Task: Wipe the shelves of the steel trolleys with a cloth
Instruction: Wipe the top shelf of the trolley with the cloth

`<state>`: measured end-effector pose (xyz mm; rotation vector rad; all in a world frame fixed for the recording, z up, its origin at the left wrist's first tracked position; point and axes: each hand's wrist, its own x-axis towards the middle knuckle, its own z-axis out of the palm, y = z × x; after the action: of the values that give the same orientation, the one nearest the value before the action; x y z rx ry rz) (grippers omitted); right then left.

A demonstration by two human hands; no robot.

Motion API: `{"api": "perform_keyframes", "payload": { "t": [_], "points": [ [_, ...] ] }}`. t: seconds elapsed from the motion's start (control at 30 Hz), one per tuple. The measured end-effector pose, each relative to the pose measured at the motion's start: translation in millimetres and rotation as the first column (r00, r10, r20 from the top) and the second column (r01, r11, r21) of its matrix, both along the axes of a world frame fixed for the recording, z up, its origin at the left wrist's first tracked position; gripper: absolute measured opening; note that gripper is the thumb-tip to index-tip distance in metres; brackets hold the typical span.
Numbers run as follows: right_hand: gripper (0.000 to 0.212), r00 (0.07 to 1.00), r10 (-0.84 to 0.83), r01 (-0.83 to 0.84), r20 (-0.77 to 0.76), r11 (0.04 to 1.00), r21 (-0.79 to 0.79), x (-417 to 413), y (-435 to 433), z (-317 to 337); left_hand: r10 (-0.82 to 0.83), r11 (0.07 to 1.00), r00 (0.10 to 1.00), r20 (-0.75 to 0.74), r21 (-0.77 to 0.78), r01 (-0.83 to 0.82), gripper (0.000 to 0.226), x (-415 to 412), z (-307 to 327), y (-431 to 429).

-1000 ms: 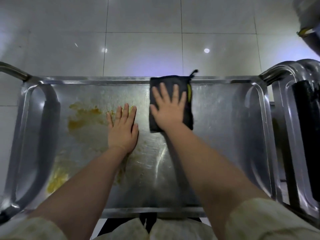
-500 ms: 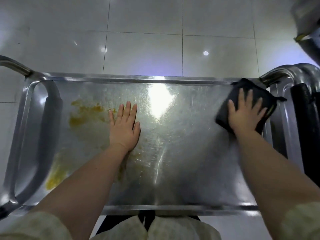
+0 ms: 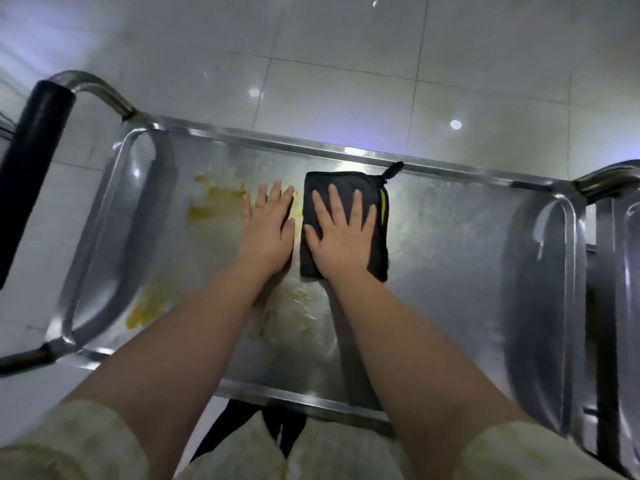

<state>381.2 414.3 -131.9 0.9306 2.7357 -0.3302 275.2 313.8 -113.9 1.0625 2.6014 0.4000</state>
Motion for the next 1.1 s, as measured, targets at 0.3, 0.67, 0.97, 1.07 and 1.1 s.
{"api": "perform_keyframes", "payload": {
  "t": [0.3, 0.67, 0.97, 1.07, 1.1],
  "points": [
    [0.058, 0.98, -0.199, 0.199, 0.015, 0.98, 0.019, -1.7, 36.5, -3.7, -0.038, 0.976, 0.987, -0.154, -0.217, 0.004, 0.054, -121.4, -3.0, -74.3],
    [0.059, 0.755, -0.656, 0.654, 0.016, 0.755, 0.051, -20.8, 56.0, -1.0, -0.159, 0.964, 0.972, -0.175, -0.241, 0.114, 0.059, -197.7, -22.2, -111.6],
    [0.059, 0.996, -0.09, 0.09, 0.012, 0.996, -0.015, -224.5, -125.9, -0.5, -0.135, 0.979, 0.977, -0.164, -0.175, 0.106, 0.063, -203.4, -32.6, -116.8],
    [0.058, 0.997, -0.058, 0.056, -0.042, 0.998, -0.042, -214.7, -116.6, 2.2, -0.124, 0.983, 0.982, -0.144, -0.15, 0.102, 0.062, -203.2, -32.0, -117.7],
    [0.058, 0.997, -0.064, 0.063, -0.049, 0.998, -0.03, -201.9, -105.1, 2.0, -0.135, 0.982, 0.98, -0.144, -0.152, 0.113, 0.061, -201.7, -32.0, -117.8]
  ]
}}
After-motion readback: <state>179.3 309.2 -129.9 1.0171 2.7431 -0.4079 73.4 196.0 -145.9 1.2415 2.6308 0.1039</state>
